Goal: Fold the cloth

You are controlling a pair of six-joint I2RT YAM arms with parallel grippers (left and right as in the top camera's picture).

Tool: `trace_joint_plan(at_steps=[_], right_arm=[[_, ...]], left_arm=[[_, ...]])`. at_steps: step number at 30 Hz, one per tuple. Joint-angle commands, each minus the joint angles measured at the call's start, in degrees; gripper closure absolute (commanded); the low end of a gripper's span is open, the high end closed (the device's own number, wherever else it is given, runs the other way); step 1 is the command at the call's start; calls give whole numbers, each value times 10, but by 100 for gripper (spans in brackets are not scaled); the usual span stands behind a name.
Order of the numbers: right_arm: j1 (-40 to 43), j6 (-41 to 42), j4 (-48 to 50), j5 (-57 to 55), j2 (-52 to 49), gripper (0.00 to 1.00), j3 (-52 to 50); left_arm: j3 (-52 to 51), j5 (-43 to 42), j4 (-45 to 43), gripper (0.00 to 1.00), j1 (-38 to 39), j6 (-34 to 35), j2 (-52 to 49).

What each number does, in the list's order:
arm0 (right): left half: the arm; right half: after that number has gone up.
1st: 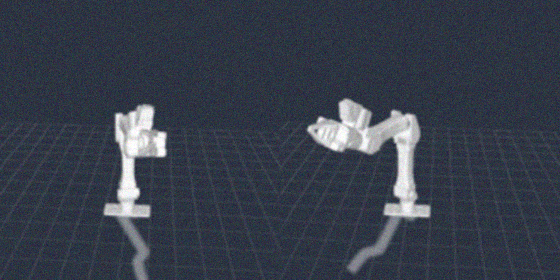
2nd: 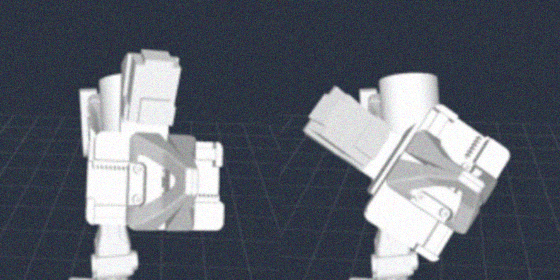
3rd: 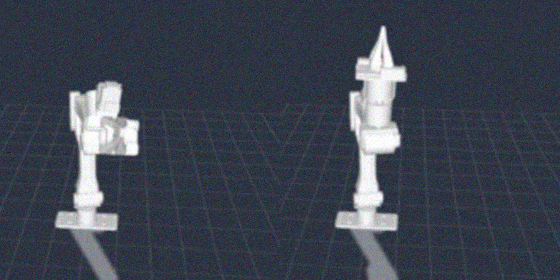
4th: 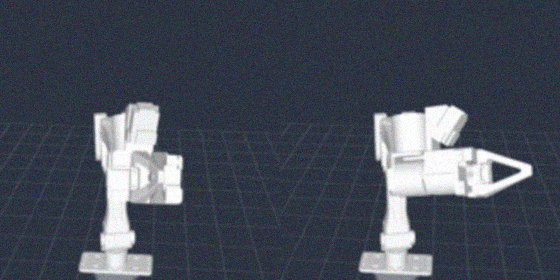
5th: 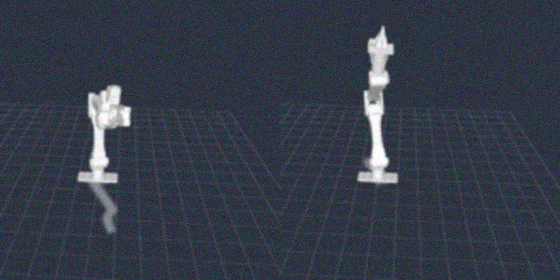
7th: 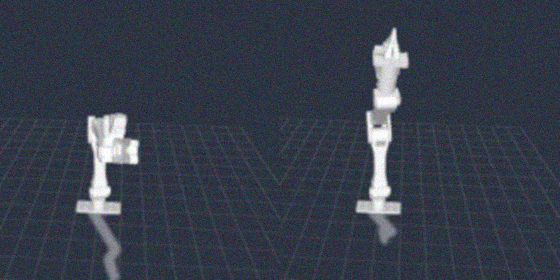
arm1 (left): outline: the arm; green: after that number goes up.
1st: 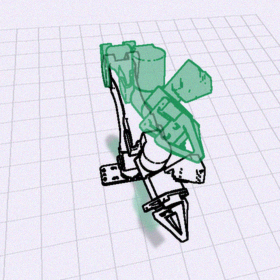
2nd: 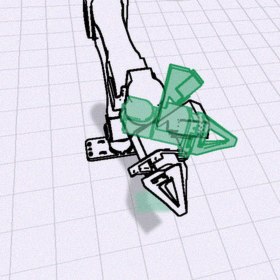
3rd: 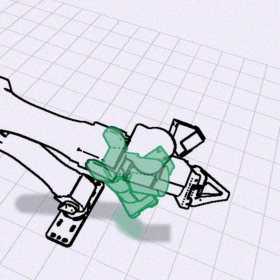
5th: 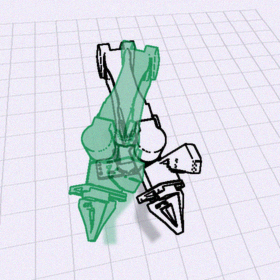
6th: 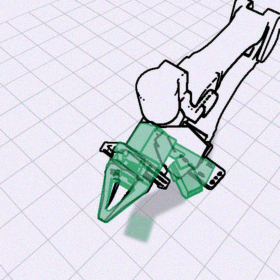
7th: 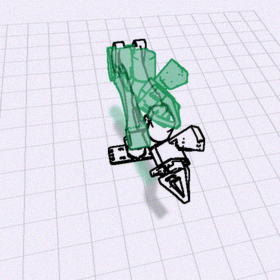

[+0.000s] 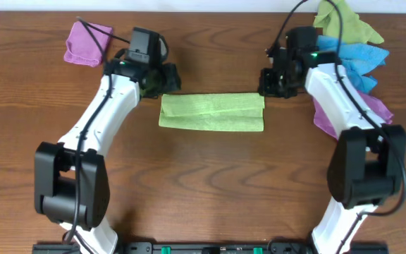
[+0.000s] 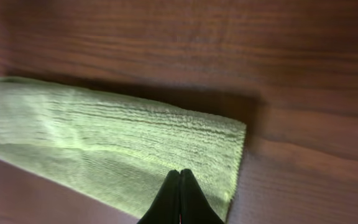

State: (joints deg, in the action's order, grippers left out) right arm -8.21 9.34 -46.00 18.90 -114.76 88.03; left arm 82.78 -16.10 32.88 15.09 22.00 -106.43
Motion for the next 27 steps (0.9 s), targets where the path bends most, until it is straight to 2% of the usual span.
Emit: trace_joint_plan(at_steps=[1,5,18,21,23,27], right_arm=[[-18,-13,0,-24,-38,99,3],[-30,-13,-1,-26,-69,99,3],[-44,-12,-48,-26,-84,98,3],[-44,-12,-48,-18,-84,99,3],[-43,-12,-50,9,-82,99,5],[-38,-12,-52,22,-65,99,6]], left_arm=[[3,17,1,50,16,-13,-29],[2,22,9,57,33,-15,-63],[-2,90,38,57,42,-15,-87],[-2,103,42,67,42,-15,-96],[-2,103,47,83,42,-14,-111],[-2,101,48,94,42,-14,-132]])
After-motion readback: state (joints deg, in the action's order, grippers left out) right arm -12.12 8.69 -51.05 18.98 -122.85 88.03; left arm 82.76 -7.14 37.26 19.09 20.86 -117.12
